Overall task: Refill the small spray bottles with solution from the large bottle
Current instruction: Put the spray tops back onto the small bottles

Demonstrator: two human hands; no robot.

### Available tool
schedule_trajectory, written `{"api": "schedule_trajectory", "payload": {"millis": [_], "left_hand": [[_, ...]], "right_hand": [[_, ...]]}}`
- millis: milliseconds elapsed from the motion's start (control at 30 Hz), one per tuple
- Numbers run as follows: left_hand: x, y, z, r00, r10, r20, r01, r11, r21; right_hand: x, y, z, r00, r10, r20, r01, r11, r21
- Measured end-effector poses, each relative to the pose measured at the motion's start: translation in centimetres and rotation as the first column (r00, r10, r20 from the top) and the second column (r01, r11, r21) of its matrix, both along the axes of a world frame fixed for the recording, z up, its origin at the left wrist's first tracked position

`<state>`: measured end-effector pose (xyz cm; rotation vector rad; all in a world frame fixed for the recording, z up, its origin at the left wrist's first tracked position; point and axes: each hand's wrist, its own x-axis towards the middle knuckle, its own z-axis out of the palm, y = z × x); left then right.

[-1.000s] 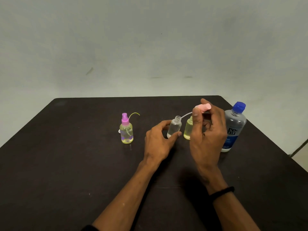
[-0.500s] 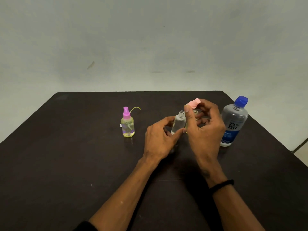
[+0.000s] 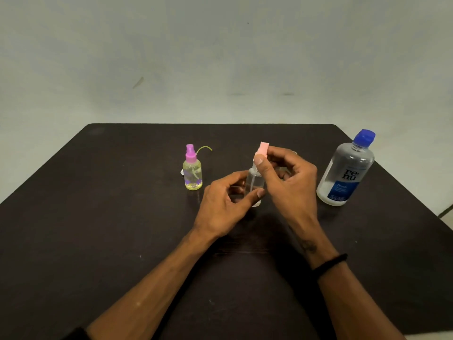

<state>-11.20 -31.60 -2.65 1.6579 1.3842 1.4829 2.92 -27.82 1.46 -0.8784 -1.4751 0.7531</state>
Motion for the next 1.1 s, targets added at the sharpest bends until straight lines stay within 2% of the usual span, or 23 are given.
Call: {"api": "schedule_trajectory", "payload": {"millis": [133,400,567,733,833,1100], "left_hand": [[0.0,0.2,-0.3,1.000,0.005,-0.011,-0.005,1.000,-0.011],[0.1,0.1,-0.3,0.996,-0.038,0.076,0.041,0.998,-0.039],[-0.1,0.2,0.0,0.986,-0.085,0.142,0.095,0.993,-0.069],[-0.2,0.1,0.0,0.973,-0.155,0.170,0.174,0.979,-0.108],[-0.3,-0.1,0.3,0.957,-0.197,0.212,0.228,0.965,-0.131],[-0.3,-0.4,0.6,0.922,-0.232,0.308,0.287,0.947,-0.144]], "right_hand": [[0.0,-0.3,0.0,0.999,0.036,-0.009,-0.036,0.999,-0.008],[-0.1,0.1,-0.7,0.996,0.051,-0.077,-0.058,0.994,-0.090],[0.1,0.5,-0.3,0.923,0.195,-0.332,-0.291,0.918,-0.269],[0.9,0.2,0.3,0.844,0.293,-0.449,-0.468,0.812,-0.350],[0.8,0.3,0.3,0.842,0.310,-0.442,-0.486,0.791,-0.372],[0.6,0.5,-0.2,0.850,0.274,-0.449,-0.437,0.843,-0.313]]}}
